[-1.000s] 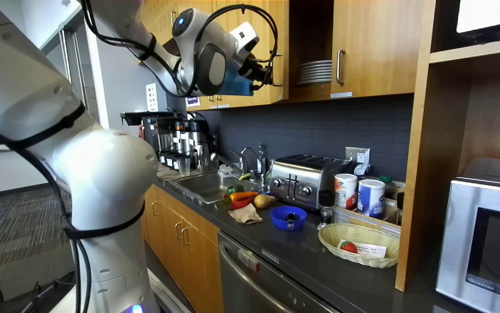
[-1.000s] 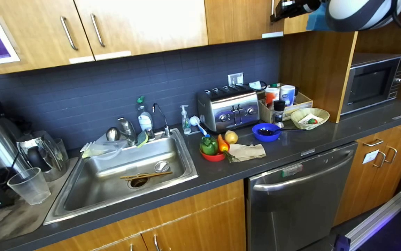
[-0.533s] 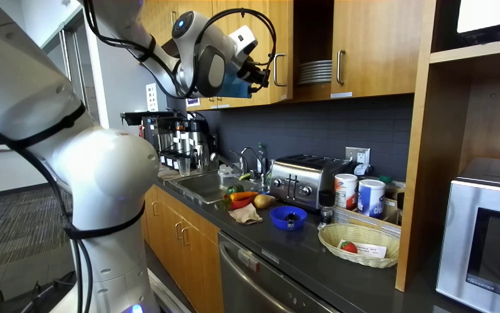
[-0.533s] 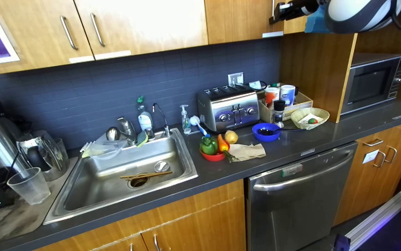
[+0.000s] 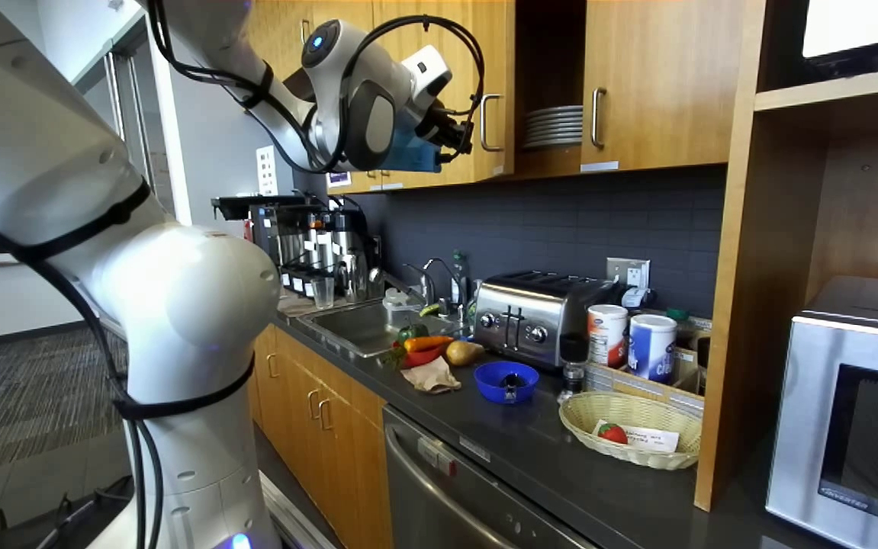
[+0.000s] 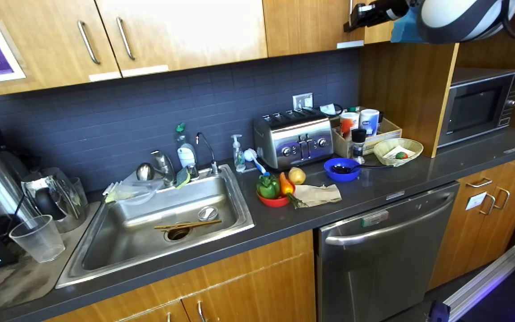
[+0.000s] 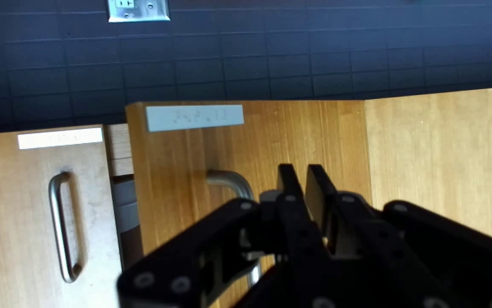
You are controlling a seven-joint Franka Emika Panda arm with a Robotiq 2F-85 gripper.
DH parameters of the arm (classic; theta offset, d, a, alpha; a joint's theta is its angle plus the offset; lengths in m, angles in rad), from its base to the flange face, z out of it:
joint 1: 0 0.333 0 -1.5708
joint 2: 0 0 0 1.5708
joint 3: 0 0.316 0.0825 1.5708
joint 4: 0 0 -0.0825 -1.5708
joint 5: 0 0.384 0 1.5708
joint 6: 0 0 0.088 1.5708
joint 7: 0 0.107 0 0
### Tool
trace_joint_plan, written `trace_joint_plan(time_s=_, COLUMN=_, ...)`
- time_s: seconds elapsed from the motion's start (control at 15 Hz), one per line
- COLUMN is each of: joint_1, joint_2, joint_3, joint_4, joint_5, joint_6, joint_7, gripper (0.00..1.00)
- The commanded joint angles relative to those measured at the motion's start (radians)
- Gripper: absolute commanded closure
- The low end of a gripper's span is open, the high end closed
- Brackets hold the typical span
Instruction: Open the top left cabinet door
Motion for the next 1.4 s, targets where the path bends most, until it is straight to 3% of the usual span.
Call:
trace_joint_plan(time_s=0.0, joint_1=0.005, joint_2=-0.001, joint_3=-0.006, joint_4=0.001, joint_5=-0.016, joint_6=0.006, joint_7=0.009, gripper=0.56)
trace_joint_plan(time_s=0.53, joint_1=-0.010, joint_2=-0.024, joint_3=0.001, joint_4=0.003, joint_5=-0.014, joint_6=-0.001, joint_7=0.006, gripper=0.02)
trace_joint_plan(time_s=1.33, joint_1=0.009, joint_2=-0.051, joint_3=-0.020, joint_4=0.017, joint_5=-0.026, joint_6=0.000, joint_7=0.000, gripper=0.00)
